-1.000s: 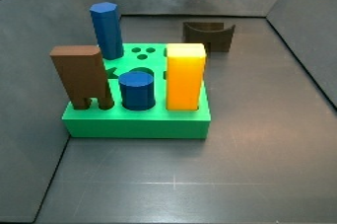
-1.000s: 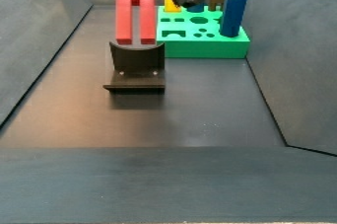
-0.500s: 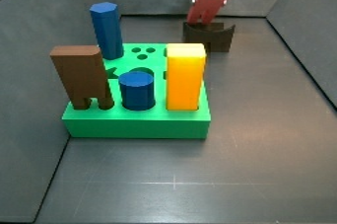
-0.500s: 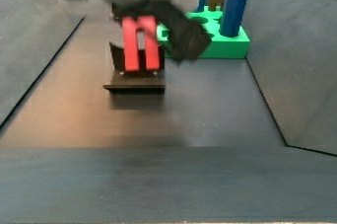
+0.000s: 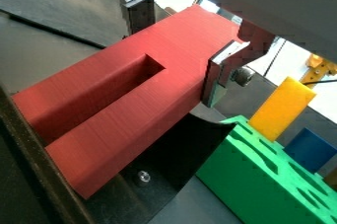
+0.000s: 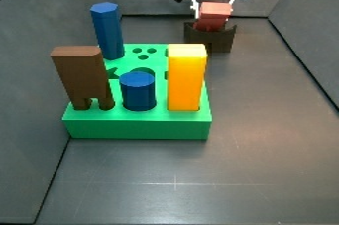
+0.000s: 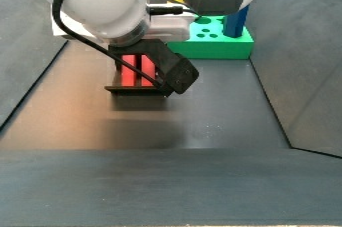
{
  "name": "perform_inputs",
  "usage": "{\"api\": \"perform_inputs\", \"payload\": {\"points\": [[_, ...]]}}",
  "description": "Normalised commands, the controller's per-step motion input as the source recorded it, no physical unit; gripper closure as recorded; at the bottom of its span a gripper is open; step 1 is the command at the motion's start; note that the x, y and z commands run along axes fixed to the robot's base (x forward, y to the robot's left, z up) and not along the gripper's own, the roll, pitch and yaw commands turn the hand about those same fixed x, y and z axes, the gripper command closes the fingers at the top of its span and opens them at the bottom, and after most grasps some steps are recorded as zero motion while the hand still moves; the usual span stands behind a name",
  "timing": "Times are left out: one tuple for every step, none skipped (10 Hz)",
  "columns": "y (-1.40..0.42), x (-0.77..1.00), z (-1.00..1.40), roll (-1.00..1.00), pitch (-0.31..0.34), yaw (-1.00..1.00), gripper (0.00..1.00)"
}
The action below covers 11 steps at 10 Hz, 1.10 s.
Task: Pick up the double-square object. Move up. Rotate the double-square object. Place the double-square object on the fixture. Regrasp the double-square object. Move to above the board. Insert the double-square object.
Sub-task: Place the double-square object on the fixture, then regrasp the double-square object.
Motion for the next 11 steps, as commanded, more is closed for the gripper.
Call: {"api": "perform_inputs", "payload": {"points": [[0.20,0.11,-0.67,-0.11,-0.086,-0.09,1.00],[0.20,0.11,-0.66,-0.11,-0.085,-0.08,1.00],[0.20,0.10,-0.67,-0.10,-0.079,-0.06,1.00],[0.20,0.10,-0.67,-0.10,-0.073,-0.05,1.00],[-0.50,0.00,-0.17,0.00,0.000,0.00,1.00],[0.00,0.00,0.00,0.00,0.000,0.00,0.00],[0.00,0.00,1.00,-0.01,-0.017,0.04,0.00],[0.00,0.00,1.00,-0.01,-0.017,0.04,0.00],[0.00,-0.02,1.00,0.02,0.002,0.04,0.00],[0.00,-0.02,1.00,0.04,0.013,0.04,0.00],[0.00,-0.03,1.00,0.05,0.043,0.04,0.00]]}}
